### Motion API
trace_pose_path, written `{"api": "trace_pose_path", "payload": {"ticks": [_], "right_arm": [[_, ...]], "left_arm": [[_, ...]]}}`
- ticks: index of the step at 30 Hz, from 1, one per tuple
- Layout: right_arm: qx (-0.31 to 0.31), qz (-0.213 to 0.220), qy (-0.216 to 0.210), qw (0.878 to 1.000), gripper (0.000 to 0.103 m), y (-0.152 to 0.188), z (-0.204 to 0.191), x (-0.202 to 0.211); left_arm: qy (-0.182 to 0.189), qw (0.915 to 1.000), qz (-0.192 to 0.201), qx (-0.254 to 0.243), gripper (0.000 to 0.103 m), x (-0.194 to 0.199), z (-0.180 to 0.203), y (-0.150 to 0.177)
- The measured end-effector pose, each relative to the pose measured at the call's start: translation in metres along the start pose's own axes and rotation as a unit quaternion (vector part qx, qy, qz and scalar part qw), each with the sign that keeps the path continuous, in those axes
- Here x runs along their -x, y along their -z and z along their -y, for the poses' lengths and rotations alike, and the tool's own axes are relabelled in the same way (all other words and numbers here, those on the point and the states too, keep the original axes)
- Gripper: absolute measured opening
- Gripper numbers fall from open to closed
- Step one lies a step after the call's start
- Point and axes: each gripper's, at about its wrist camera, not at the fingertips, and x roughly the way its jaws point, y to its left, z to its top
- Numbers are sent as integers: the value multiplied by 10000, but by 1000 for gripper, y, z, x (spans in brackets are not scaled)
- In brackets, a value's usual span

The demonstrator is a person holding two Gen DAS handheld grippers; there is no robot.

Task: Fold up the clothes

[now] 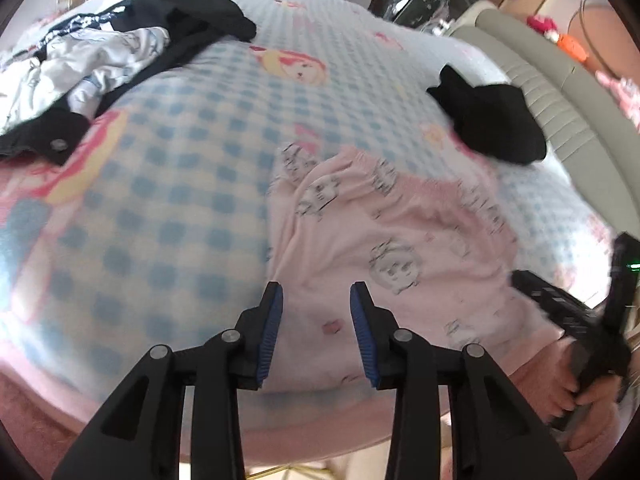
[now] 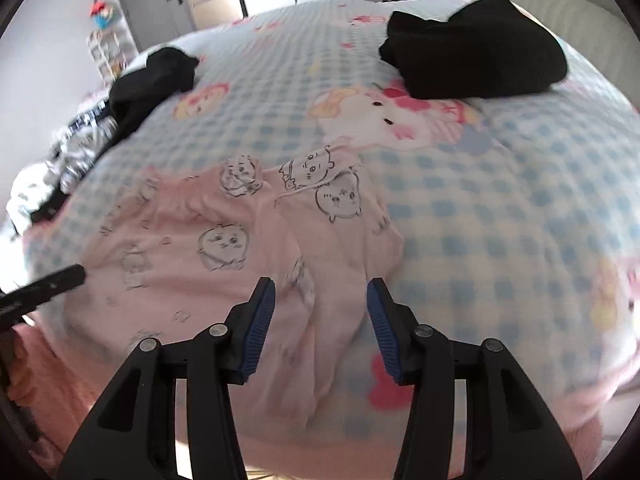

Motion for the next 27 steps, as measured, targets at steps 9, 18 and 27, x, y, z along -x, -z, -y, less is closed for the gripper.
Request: {"api": "trace_pose_path", "payload": {"ticks": [9, 18, 27], "right_arm": [[-185, -260, 371, 9988, 54, 32, 16, 11], [-541, -254, -280, 9978, 54, 32, 15, 34], [-819, -411, -569, 9942, 54, 34, 11, 16]], "left_arm": [[-954, 9954, -44, -46, 40, 10, -16, 18], [-220, 9982, 551, -53, 38, 31, -2, 24], [217, 9985, 274, -425, 39, 14, 34, 24]]}}
